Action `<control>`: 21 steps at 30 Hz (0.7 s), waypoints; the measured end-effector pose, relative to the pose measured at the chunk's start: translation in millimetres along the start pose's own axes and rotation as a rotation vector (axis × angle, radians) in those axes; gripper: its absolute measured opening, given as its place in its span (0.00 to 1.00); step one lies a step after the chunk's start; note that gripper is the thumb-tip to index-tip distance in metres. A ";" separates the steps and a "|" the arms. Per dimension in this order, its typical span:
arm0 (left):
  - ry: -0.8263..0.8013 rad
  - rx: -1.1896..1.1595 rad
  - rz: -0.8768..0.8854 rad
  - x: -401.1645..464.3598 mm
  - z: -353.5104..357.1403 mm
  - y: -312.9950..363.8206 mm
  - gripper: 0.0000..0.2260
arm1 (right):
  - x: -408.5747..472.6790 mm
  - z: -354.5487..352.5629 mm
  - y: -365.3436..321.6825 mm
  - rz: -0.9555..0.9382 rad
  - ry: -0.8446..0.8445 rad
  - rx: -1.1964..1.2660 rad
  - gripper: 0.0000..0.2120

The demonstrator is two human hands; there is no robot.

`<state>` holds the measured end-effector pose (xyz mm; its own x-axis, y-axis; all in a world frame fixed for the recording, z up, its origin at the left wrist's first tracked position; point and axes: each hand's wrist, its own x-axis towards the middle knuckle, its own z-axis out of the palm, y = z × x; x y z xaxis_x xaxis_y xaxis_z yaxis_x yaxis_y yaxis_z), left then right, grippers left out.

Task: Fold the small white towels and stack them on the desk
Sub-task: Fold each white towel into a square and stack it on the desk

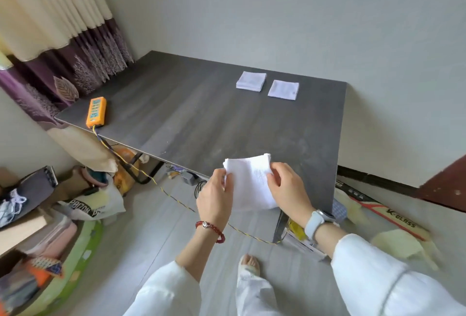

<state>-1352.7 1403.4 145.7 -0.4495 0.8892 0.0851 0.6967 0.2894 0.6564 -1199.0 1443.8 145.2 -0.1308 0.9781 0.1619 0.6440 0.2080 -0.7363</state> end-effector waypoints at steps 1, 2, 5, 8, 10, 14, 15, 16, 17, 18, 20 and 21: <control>-0.020 0.000 -0.003 25.2 7.1 0.9 0.09 | 23.7 7.3 3.0 0.011 -0.002 0.005 0.07; -0.041 0.001 -0.005 49.8 13.7 3.0 0.09 | 46.8 13.2 5.5 0.025 -0.011 0.008 0.08; -0.107 -0.008 -0.005 115.9 30.4 11.1 0.08 | 108.3 25.8 12.8 0.090 -0.020 0.028 0.08; -0.173 -0.025 -0.022 173.2 48.6 20.0 0.09 | 160.7 31.5 22.0 0.179 -0.020 0.031 0.08; -0.227 -0.048 -0.030 208.9 65.3 28.6 0.09 | 193.0 32.4 33.4 0.229 -0.012 0.024 0.08; -0.342 -0.096 -0.022 280.3 105.5 49.6 0.08 | 255.5 30.7 58.7 0.358 0.046 0.023 0.09; -0.374 -0.103 -0.010 298.8 116.7 56.1 0.08 | 271.9 30.4 65.6 0.384 0.059 0.025 0.09; -0.402 -0.111 0.004 317.2 128.5 63.1 0.08 | 289.1 29.3 72.0 0.408 0.074 0.023 0.09; -0.423 -0.122 0.022 335.7 140.5 70.4 0.08 | 307.0 27.9 78.1 0.429 0.092 0.021 0.09; -0.439 -0.141 0.036 348.6 148.4 76.3 0.08 | 320.0 25.6 81.4 0.437 0.106 0.017 0.09; -0.485 -0.179 0.078 385.3 172.5 88.6 0.08 | 356.5 24.0 95.8 0.479 0.151 0.011 0.10; -0.501 -0.185 0.097 402.0 184.7 93.7 0.09 | 373.2 23.6 103.3 0.505 0.169 0.014 0.09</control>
<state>-1364.9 1853.4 103.0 -0.0351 0.9818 -0.1864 0.5912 0.1708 0.7882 -1199.1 1830.5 114.0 0.3170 0.9418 -0.1116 0.5853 -0.2869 -0.7584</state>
